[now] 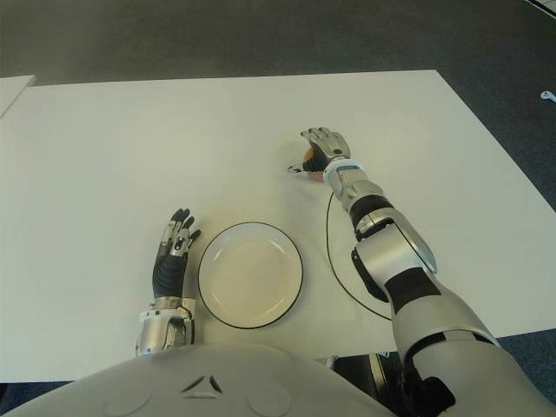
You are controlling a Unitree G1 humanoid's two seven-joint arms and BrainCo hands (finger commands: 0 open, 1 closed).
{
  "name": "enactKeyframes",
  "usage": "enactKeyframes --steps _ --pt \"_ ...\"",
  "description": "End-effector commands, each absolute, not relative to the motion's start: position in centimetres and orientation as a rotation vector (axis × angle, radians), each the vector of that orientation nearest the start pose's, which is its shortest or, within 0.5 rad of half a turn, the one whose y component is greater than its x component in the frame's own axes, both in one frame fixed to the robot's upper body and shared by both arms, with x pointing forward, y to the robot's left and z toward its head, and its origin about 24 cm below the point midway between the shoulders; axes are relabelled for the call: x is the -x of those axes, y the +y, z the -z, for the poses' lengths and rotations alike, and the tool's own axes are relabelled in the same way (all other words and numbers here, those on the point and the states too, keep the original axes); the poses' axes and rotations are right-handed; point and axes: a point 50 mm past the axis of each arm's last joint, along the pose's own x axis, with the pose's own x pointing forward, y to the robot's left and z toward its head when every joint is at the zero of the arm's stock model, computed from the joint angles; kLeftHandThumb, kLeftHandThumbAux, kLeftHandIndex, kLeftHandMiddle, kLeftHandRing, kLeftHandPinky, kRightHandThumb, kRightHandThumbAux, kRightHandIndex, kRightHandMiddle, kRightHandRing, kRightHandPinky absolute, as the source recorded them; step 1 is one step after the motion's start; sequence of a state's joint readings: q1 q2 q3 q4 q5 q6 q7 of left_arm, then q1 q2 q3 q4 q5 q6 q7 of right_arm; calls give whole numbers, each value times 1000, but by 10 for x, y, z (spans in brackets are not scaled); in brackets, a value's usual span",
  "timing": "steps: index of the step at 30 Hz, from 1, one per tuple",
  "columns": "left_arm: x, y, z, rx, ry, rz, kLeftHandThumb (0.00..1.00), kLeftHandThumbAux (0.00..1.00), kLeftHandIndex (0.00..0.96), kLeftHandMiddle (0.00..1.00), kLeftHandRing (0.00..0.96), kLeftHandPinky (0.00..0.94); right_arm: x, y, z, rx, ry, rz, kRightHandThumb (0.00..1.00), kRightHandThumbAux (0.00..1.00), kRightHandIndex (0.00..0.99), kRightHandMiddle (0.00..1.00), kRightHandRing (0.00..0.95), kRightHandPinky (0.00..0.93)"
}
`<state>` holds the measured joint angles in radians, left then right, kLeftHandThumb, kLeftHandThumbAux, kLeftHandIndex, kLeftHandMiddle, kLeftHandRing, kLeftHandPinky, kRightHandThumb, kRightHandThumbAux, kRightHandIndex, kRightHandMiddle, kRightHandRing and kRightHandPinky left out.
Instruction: Put the apples into the plate.
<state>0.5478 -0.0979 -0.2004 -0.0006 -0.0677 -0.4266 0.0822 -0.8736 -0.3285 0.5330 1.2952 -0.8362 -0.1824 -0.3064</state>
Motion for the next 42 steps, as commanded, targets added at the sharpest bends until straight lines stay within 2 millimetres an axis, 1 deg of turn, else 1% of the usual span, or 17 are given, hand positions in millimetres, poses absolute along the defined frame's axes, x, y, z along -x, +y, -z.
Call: enactKeyframes --steps 1,4,12,20,32,42 --pt "-130 120 20 213 128 -130 101 314 30 35 13 50 -371 -183 -37 1551 77 -255 113 411 0 4 0 42" --pt "-129 121 20 207 125 -137 109 315 38 42 19 56 -371 -188 -37 1551 104 -250 118 419 0 6 0 45" --pt "-129 122 21 213 129 -142 110 313 35 41 18 54 -371 -194 -37 1552 135 -242 127 428 0 13 0 51" --pt "-130 124 20 211 130 -136 115 312 38 41 18 54 -368 -203 -32 1536 197 -240 137 423 0 21 9 58" --pt "-128 125 20 207 133 -138 110 307 42 48 26 57 -365 -200 -26 1506 224 -236 132 386 0 36 27 78" --pt "-126 125 21 205 136 -139 102 305 30 34 18 62 -362 -199 -22 1504 227 -248 121 380 0 40 28 74"
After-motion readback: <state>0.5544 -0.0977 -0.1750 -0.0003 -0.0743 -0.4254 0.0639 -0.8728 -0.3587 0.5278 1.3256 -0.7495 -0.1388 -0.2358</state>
